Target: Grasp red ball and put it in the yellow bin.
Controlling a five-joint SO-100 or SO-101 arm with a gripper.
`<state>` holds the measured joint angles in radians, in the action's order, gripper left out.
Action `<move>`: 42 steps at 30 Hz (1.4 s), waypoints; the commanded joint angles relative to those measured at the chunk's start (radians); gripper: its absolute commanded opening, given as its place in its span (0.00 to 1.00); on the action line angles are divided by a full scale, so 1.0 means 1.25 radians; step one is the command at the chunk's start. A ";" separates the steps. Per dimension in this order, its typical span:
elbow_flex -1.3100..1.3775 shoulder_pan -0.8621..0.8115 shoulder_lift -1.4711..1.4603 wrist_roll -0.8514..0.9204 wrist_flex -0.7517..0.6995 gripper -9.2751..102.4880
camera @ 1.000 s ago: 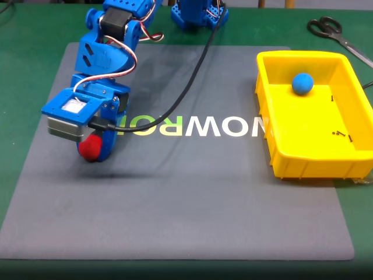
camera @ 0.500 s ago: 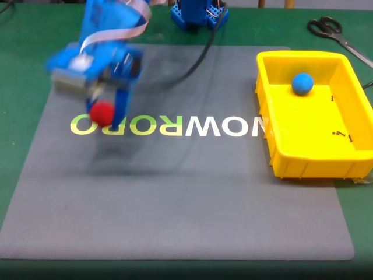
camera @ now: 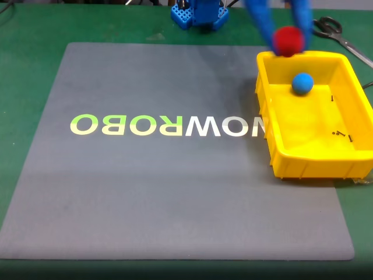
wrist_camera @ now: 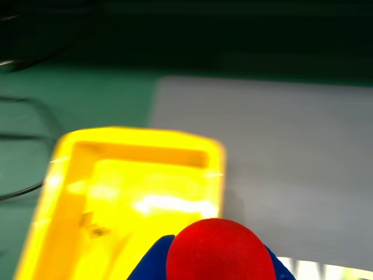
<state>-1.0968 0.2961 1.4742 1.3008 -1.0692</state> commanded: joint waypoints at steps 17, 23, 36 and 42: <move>0.013 0.144 -0.040 -0.056 0.031 0.24; 0.015 0.134 -0.028 -0.063 0.034 0.33; 0.012 0.128 -0.012 -0.070 0.028 0.34; -0.093 0.107 0.151 -0.052 -0.005 0.33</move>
<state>-1.1858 0.4541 1.4880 1.2241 -1.0738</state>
